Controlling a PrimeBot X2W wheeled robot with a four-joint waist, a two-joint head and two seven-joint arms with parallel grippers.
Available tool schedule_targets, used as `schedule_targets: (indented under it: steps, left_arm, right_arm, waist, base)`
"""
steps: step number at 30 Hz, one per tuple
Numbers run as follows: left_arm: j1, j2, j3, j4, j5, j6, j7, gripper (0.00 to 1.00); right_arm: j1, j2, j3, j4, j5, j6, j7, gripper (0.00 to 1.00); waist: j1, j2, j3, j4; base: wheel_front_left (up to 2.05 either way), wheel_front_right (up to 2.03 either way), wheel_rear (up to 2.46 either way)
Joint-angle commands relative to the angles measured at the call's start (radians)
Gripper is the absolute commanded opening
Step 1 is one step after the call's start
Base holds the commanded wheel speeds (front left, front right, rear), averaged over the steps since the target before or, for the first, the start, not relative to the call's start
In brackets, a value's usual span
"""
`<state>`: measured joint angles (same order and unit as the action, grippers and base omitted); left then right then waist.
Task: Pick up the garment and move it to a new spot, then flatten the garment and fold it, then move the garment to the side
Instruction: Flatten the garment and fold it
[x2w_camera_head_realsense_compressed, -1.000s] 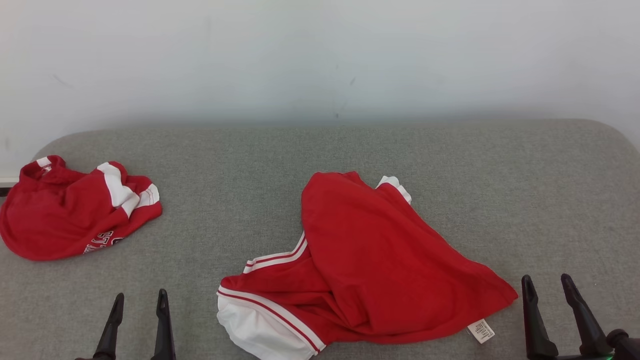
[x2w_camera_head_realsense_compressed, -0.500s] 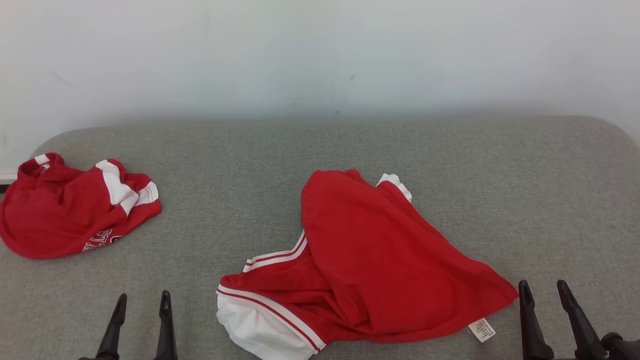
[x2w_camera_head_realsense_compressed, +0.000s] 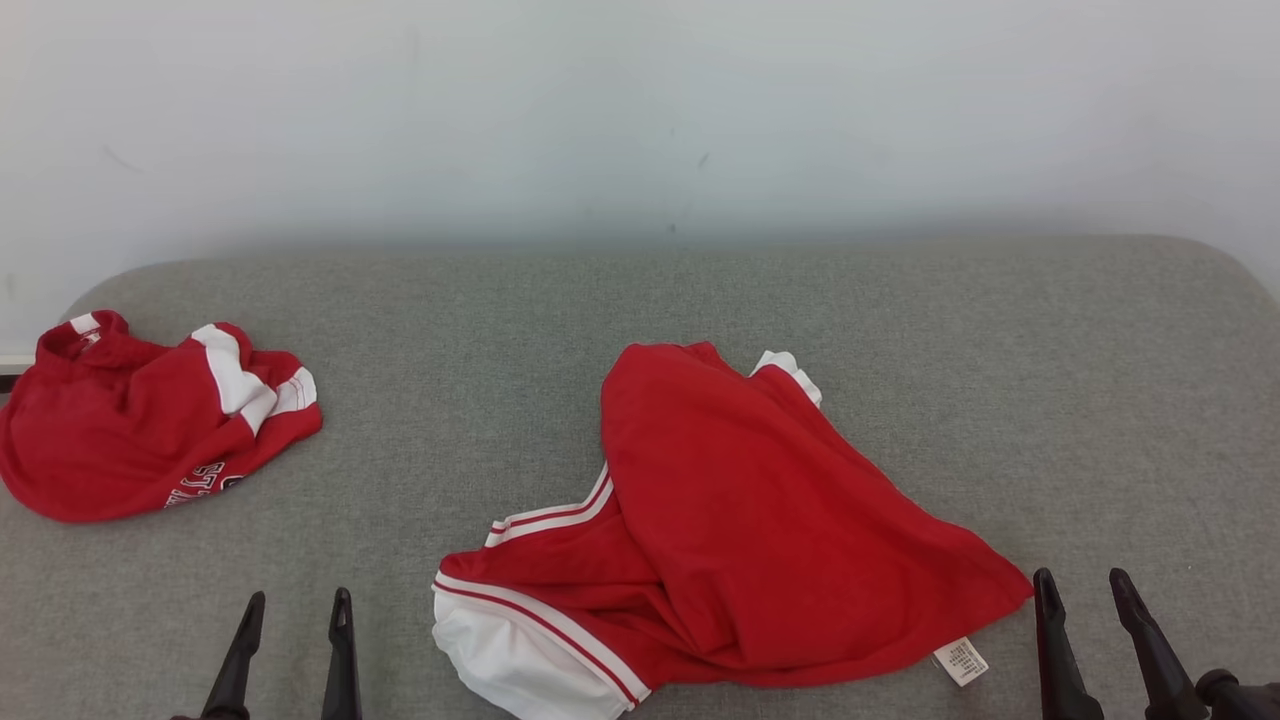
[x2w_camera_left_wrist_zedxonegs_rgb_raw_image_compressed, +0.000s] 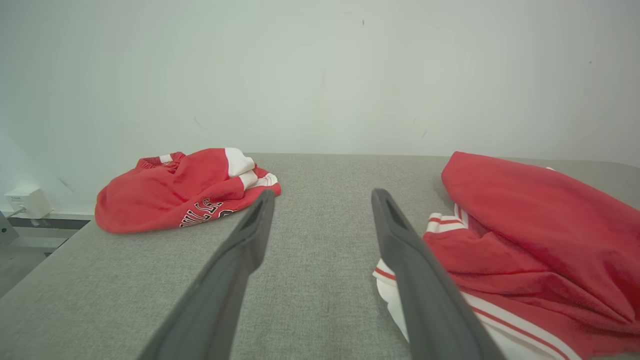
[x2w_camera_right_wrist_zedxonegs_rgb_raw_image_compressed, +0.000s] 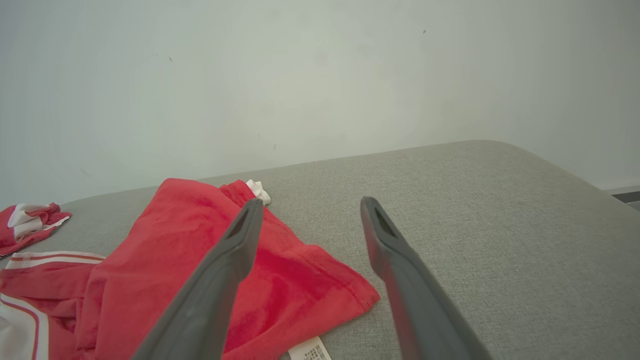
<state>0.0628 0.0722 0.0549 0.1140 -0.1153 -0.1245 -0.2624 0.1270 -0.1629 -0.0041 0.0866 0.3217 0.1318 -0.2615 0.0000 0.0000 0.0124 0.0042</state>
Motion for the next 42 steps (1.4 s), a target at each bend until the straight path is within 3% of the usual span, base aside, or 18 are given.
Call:
schedule_targets:
  steps: [1, 7, 13, 18, 24, 32, 38, 39, 40, 41, 42]
  left_arm:
    - [0.014, 0.007, -0.005, 0.006, 0.005, -0.005, -0.004, 1.0]
    - [-0.004, 0.023, -0.035, 0.02, 0.009, -0.007, -0.004, 1.0]
    - [-0.054, 0.086, -0.164, 0.097, 0.003, -0.006, 0.0, 1.0]
    - [-0.105, 0.165, -0.299, 0.2, -0.037, -0.005, 0.013, 1.0]
    - [-0.183, 0.219, -0.405, 0.304, -0.093, -0.005, 0.006, 1.0]
    - [-0.325, 0.264, -0.532, 0.422, -0.159, -0.005, 0.001, 1.0]
    - [-0.394, 0.273, -0.628, 0.551, -0.244, -0.005, 0.018, 1.0]
    - [-0.4, 0.268, -0.641, 0.563, -0.257, -0.005, 0.018, 0.84]
    - [-0.405, 0.265, -0.654, 0.573, -0.269, -0.005, 0.017, 0.2]
    - [-0.413, 0.264, -0.663, 0.58, -0.279, -0.005, 0.014, 0.0]
    - [-0.419, 0.263, -0.669, 0.587, -0.288, -0.005, 0.011, 0.0]
  right_arm:
    - [0.006, -0.005, 0.002, 0.006, 0.005, -0.002, -0.004, 1.0]
    - [-0.001, -0.021, -0.006, 0.036, 0.015, -0.002, -0.001, 1.0]
    - [-0.046, -0.075, 0.018, 0.112, 0.032, -0.002, 0.03, 1.0]
    - [-0.114, -0.136, 0.077, 0.221, 0.048, -0.002, 0.05, 1.0]
    - [-0.193, -0.175, 0.139, 0.361, 0.078, -0.002, 0.06, 1.0]
    - [-0.336, -0.199, 0.254, 0.534, 0.122, -0.002, 0.056, 1.0]
    - [-0.431, -0.18, 0.361, 0.661, 0.174, -0.002, 0.048, 1.0]
    - [-0.437, -0.18, 0.37, 0.674, 0.183, -0.002, 0.045, 0.71]
    - [-0.443, -0.182, 0.378, 0.685, 0.191, -0.002, 0.041, 0.1]
    - [-0.446, -0.184, 0.386, 0.694, 0.2, -0.002, 0.036, 0.0]
    - [-0.448, -0.185, 0.394, 0.702, 0.209, -0.002, 0.032, 0.0]
  waist:
    - [0.0, 0.0, -0.003, -0.002]
    - [0.0, 0.0, -0.002, 0.0]
    - [0.0, 0.0, 0.024, 0.0]
    - [0.0, 0.0, 0.051, -0.007]
    - [0.0, 0.0, 0.072, -0.006]
    - [0.0, 0.0, 0.114, -0.015]
    - [0.0, 0.0, 0.123, -0.022]
    - [0.0, 0.0, 0.122, -0.02]
    - [0.0, 0.0, 0.121, -0.019]
    - [0.0, 0.0, 0.12, -0.016]
    - [0.0, 0.0, 0.12, -0.014]
  base:
    - [0.0, 0.0, 0.0]
    - [0.0, 0.0, 0.0]
    - [0.0, 0.0, 0.0]
    - [0.0, 0.0, 0.0]
    - [0.0, 0.0, 0.0]
    - [0.0, 0.0, 0.0]
    - [0.0, 0.0, 0.0]
    - [0.0, 0.0, 0.0]
    - [0.0, 0.0, 0.0]
    - [0.0, 0.0, 0.0]
    - [0.0, 0.0, 0.0]
